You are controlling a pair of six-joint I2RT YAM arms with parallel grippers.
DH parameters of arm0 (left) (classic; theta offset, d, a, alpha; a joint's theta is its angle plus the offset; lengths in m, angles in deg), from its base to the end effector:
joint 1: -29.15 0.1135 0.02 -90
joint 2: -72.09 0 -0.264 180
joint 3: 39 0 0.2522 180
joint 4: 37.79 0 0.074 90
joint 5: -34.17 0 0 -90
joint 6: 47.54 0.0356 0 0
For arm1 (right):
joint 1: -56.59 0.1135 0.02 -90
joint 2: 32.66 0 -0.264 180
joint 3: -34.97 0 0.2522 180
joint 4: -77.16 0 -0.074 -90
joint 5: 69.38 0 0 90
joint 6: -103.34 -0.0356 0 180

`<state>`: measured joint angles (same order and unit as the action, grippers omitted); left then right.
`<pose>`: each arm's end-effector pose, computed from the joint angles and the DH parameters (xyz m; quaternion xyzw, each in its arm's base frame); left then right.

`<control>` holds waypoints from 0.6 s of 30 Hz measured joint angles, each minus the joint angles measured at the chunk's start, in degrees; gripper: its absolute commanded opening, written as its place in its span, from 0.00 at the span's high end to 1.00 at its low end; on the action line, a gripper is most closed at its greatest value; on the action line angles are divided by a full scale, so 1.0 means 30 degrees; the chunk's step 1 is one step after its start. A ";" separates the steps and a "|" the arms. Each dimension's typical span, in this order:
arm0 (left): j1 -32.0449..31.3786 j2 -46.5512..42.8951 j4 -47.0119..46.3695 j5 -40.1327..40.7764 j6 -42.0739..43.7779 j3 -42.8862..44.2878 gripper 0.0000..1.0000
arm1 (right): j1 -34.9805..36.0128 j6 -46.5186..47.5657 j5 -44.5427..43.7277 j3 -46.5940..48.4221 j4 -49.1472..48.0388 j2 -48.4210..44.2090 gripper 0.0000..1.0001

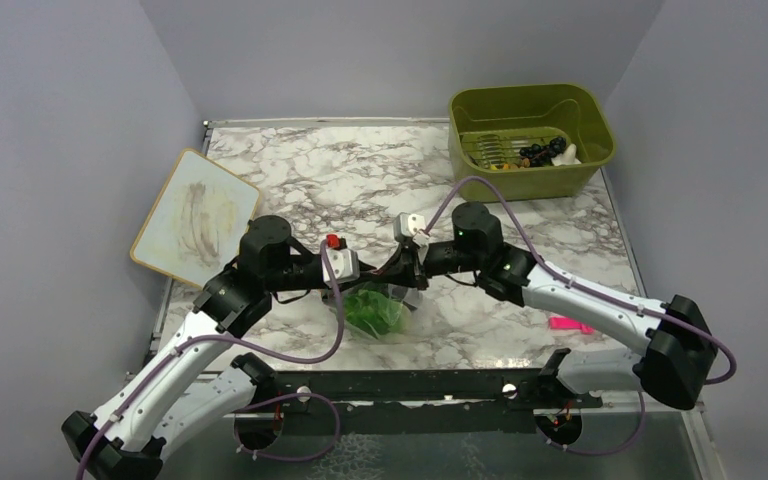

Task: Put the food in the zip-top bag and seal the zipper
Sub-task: Zip the zipper food storage bag at the center of the board.

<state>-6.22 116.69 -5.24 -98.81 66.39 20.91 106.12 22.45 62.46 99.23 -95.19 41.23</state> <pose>0.1252 -0.1187 0.3358 0.5594 0.5435 -0.3485 0.5198 0.1711 0.2371 0.2951 -0.5529 0.5522 0.4612 0.4203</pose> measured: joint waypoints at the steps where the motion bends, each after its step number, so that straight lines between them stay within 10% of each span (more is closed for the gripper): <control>1: -0.0029 -0.0087 -0.0044 -0.0007 0.0000 0.0000 1.00 | 0.0000 -0.0007 0.0000 -0.0146 -0.0036 -0.0328 0.99; 18: -0.0233 -0.0648 -0.0262 -0.0175 -0.0109 -0.1100 1.00 | 0.0000 -0.0488 0.0015 -0.2302 -0.1005 -0.4255 0.99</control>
<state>-6.92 114.75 -6.03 -99.33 66.06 17.61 106.12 20.98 62.50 92.32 -98.21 28.46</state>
